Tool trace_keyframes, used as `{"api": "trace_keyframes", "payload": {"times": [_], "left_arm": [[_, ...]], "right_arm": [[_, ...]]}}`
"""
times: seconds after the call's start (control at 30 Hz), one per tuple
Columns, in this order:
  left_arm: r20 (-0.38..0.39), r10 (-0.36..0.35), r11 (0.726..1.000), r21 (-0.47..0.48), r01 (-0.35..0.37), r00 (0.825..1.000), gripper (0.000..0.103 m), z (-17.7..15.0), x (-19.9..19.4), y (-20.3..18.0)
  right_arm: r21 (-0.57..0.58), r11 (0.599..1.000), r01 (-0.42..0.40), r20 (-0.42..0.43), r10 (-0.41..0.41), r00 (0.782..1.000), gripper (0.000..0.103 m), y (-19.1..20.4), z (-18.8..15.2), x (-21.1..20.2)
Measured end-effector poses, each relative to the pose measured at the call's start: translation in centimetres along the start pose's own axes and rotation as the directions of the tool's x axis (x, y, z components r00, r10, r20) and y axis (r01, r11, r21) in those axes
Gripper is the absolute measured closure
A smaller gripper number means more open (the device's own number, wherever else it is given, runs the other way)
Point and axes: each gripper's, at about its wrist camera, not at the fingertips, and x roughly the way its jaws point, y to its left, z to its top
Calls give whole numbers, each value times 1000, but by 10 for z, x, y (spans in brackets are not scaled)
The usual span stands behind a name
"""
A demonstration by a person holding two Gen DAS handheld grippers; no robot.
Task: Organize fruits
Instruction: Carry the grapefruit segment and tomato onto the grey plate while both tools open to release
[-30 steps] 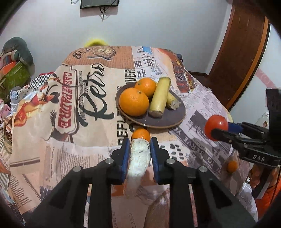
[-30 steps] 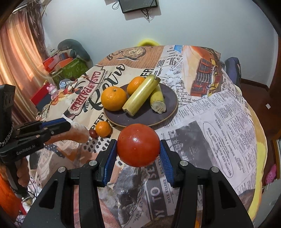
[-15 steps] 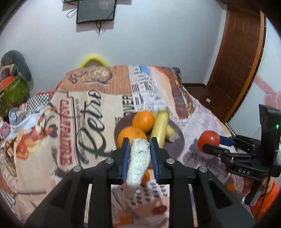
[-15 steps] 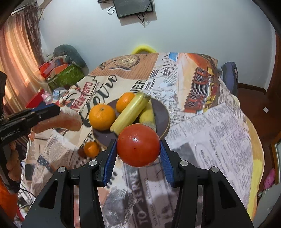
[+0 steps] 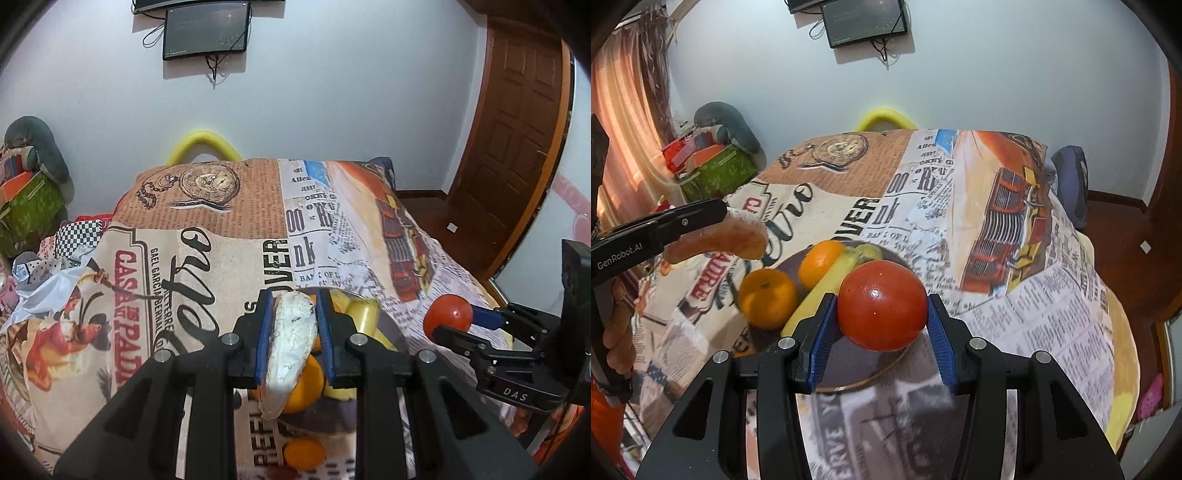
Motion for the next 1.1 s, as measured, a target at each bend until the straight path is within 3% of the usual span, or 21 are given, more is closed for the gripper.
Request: {"api": "trace_keyframes", "payload": {"times": [0.27, 0.43, 0.8, 0.9, 0.97, 1.1], "left_arm": [[-42, 22, 1000, -1, -22, 999, 80, -3, 46, -3], [-34, 75, 996, 60, -72, 997, 80, -13, 58, -18], [-64, 23, 998, 55, -19, 998, 80, -22, 57, -21], [-75, 34, 997, 70, -29, 997, 71, -24, 60, -24], [-102, 19, 999, 52, -14, 995, 55, -26, 63, -22], [-138, 4, 1000, 28, 0, 990, 53, -32, 69, -17]], "right_arm": [[9, 1000, 18, -53, -18, 998, 58, -13, 8, 41], [2, 1000, 21, -90, -21, 996, 58, -12, 7, 59], [31, 999, -10, -158, 15, 987, 56, -17, -1, 66], [50, 999, -10, -167, 18, 986, 56, -20, -3, 66], [57, 998, -19, -174, 29, 984, 55, -22, -4, 65], [33, 999, -9, -175, 15, 984, 53, -20, -4, 62]]}}
